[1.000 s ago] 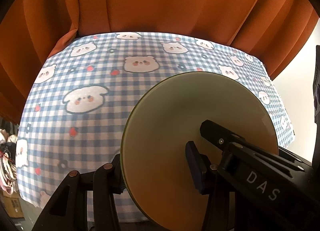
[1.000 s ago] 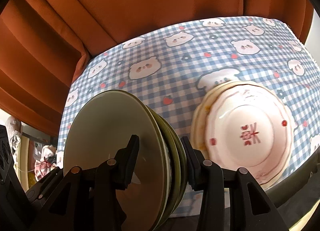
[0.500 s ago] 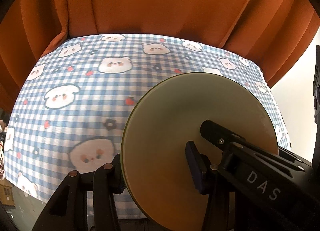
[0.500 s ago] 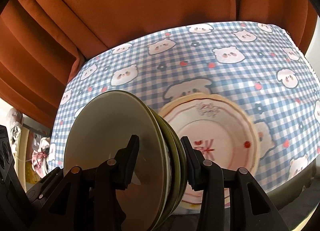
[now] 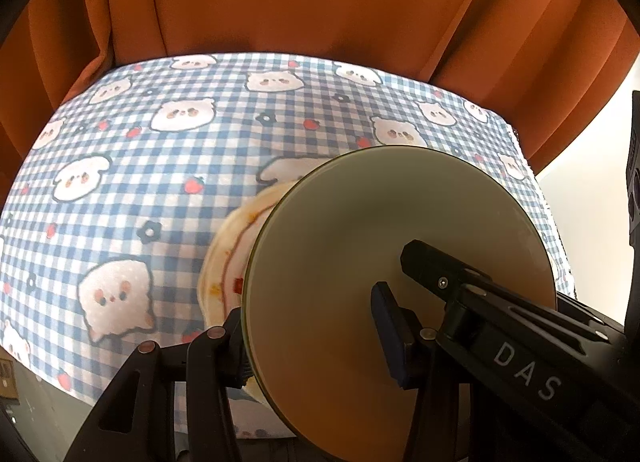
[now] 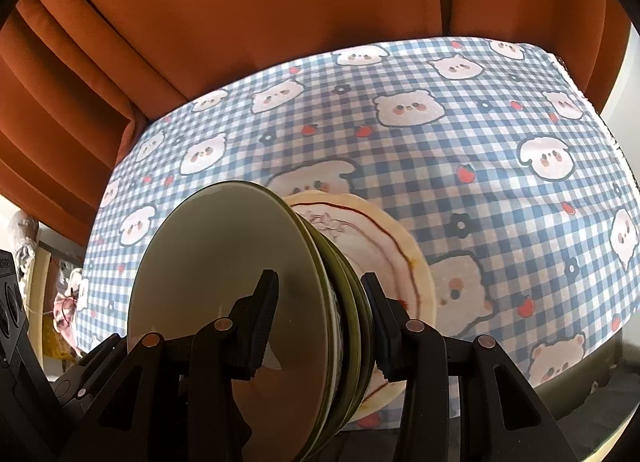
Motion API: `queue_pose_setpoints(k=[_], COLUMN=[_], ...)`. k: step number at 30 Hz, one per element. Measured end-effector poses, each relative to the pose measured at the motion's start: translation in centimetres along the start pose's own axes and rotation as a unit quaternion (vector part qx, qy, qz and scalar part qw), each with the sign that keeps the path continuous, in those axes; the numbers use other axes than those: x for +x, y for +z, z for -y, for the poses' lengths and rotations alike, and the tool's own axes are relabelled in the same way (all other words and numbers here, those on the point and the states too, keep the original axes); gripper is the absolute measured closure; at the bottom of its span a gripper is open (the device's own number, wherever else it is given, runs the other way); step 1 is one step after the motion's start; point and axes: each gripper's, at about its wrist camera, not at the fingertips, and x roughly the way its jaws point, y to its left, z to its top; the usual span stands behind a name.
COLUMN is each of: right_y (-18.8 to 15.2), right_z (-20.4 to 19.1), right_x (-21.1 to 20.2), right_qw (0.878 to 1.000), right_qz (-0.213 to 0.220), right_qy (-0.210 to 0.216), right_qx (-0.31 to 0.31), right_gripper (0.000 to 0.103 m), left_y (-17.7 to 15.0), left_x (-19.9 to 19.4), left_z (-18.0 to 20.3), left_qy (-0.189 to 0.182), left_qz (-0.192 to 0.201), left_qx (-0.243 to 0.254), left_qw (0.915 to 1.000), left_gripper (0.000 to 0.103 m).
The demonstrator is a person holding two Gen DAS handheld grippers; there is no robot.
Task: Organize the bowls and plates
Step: 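Lift the nested bowls with both tools and carry them over the plate stack, then lower the nested bowls onto the red-rimmed plate with both tools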
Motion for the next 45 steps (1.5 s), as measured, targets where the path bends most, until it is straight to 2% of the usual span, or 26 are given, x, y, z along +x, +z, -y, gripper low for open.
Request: queue_pose_setpoints(k=[9,14,30,36,39,43,45], right_y=[0.6,1.1,2.7,2.3,2.0,1.7,1.5], right_z=[0.9,1.2,3.0,3.1,3.1,3.2,3.0], right_x=[2.5,3.9,4.9,4.2,4.0,3.5,2.9], right_qw=[0.999,0.998,0.998,0.998,0.997,0.997,0.997], right_qz=[-0.036,-0.054,-0.060,-0.047,-0.048,-0.045,-0.034], right_qy=[0.005,0.024,0.035,0.037,0.042,0.045,0.041], right_qx=[-0.007,-0.003,-0.002,-0.029,-0.039,-0.047,-0.053], right_gripper=[0.057,0.057,0.058,0.058,0.057,0.057,0.052], left_y=[0.3,0.8,1.5,1.1,0.7,0.3,0.1], left_x=[2.0,2.6,3.6,3.7,3.5,2.9,2.0], left_z=[-0.7,-0.9,1.2,1.9,2.4,2.3,2.3], left_qy=[0.014,0.029,0.063,0.096,0.111,0.107,0.107], left_qz=[-0.030,-0.030,-0.031,-0.026,-0.017,-0.006,0.006], left_qx=[-0.025,-0.023,-0.006,-0.006,-0.004,-0.014,-0.013], left_qw=[0.9991,0.9989,0.9975,0.9951,0.9936,0.9941,0.9942], left_gripper=[0.053,0.054,0.054,0.053,0.053,0.050,0.050])
